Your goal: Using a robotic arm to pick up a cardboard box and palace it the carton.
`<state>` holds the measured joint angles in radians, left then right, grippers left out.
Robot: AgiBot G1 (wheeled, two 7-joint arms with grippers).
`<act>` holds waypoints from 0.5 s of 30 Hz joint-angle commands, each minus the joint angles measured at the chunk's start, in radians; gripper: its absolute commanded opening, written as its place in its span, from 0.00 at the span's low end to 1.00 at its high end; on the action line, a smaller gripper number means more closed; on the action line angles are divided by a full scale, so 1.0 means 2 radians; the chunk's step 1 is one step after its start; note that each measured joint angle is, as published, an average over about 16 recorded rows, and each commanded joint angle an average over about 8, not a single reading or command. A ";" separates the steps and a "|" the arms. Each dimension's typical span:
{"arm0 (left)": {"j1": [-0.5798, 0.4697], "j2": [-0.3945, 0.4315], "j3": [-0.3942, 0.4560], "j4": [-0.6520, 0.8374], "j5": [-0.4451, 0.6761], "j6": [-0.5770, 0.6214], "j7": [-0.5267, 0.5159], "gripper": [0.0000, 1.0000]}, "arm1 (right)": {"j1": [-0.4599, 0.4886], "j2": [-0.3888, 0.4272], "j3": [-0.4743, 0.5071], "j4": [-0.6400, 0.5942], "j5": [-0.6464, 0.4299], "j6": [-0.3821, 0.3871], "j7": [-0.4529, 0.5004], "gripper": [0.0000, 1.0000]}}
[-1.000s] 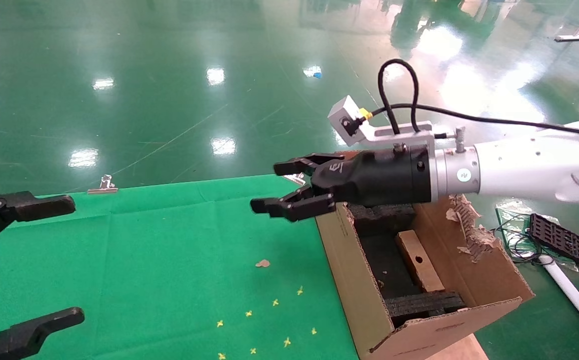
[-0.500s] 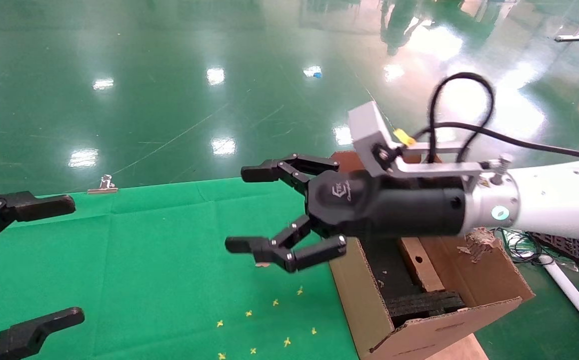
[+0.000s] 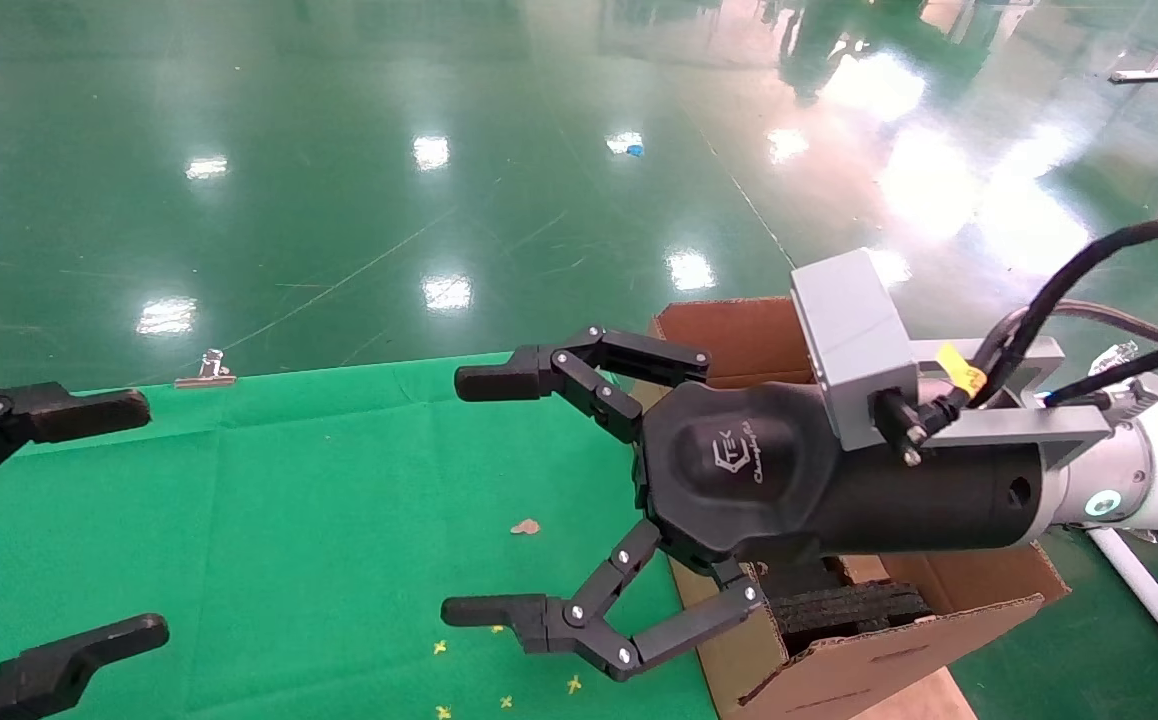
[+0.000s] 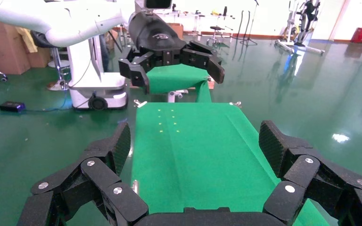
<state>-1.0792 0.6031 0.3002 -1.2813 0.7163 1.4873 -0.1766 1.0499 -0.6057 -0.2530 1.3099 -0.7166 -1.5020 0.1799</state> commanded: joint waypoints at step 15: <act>0.000 0.000 0.000 0.000 0.000 0.000 0.000 1.00 | 0.007 -0.001 -0.008 -0.008 -0.004 0.002 0.002 1.00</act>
<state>-1.0792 0.6031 0.3001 -1.2813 0.7162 1.4872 -0.1767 1.0638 -0.6085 -0.2682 1.2948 -0.7240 -1.4984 0.1847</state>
